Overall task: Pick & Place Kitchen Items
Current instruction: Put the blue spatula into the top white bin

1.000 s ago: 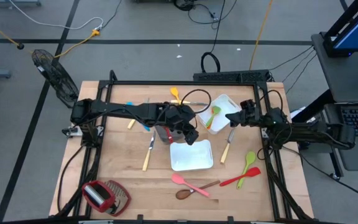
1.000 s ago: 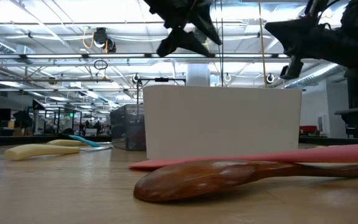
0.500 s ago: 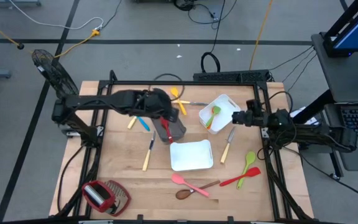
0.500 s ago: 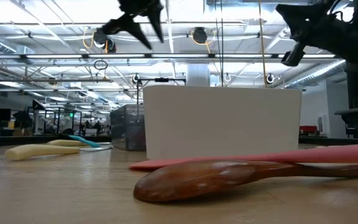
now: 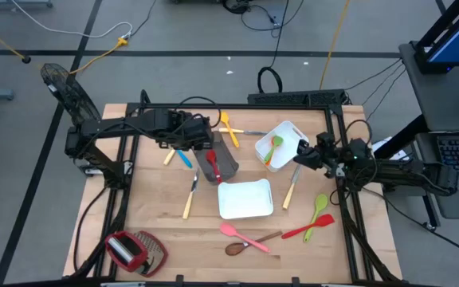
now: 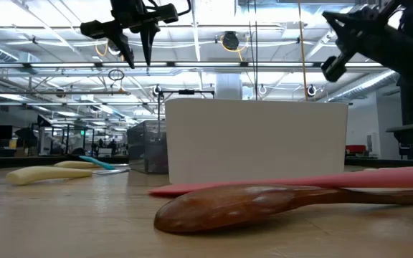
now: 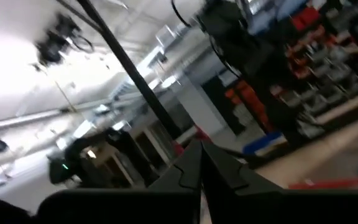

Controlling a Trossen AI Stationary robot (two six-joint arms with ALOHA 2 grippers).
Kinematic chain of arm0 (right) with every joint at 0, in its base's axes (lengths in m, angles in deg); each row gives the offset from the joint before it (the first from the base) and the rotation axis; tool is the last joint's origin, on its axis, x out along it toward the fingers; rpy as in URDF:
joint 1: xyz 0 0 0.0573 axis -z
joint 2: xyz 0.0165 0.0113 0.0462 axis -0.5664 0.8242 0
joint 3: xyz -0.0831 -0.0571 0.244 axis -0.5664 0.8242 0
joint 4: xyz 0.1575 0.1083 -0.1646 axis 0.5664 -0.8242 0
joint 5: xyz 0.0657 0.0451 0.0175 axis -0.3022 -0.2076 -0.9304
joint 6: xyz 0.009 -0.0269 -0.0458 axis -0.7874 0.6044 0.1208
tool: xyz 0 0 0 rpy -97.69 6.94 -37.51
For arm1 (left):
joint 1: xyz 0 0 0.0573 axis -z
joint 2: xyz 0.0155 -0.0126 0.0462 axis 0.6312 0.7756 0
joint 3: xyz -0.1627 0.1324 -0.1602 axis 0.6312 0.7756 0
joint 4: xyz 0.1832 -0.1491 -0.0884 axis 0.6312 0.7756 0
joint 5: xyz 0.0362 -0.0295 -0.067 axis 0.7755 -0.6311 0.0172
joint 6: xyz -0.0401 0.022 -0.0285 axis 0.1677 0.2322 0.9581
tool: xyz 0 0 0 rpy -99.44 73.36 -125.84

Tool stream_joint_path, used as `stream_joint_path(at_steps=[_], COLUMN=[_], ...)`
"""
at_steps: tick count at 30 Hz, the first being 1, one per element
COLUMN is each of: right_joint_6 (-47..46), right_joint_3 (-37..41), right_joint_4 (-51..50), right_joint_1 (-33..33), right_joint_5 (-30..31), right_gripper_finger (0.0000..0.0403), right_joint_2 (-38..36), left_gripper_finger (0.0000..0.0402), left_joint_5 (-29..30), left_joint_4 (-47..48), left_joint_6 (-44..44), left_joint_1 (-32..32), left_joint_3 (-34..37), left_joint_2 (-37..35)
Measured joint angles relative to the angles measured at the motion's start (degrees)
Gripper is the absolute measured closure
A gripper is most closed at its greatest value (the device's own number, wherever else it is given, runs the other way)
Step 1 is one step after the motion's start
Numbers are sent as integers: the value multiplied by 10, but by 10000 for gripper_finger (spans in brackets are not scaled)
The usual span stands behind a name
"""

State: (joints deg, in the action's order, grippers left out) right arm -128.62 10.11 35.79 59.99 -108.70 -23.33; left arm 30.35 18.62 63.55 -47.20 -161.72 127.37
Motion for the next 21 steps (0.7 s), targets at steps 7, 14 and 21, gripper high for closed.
stream_joint_path(at_steps=[7,14,21], right_joint_6=[116,221,319], right_joint_3=[-60,-124,-178], right_joint_4=[-207,-383,-532], right_joint_1=[0,0,-1], right_joint_5=[4,57,112], right_gripper_finger=[403,403,403], right_joint_2=[0,-4,-23], left_gripper_finger=[250,250,250], left_joint_5=[-22,-54,-109], left_joint_4=[1,-2,-112], left_joint_6=[4,-8,-28], left_joint_1=[-23,-63,-108], left_joint_3=[0,36,123], left_joint_2=[0,0,0])
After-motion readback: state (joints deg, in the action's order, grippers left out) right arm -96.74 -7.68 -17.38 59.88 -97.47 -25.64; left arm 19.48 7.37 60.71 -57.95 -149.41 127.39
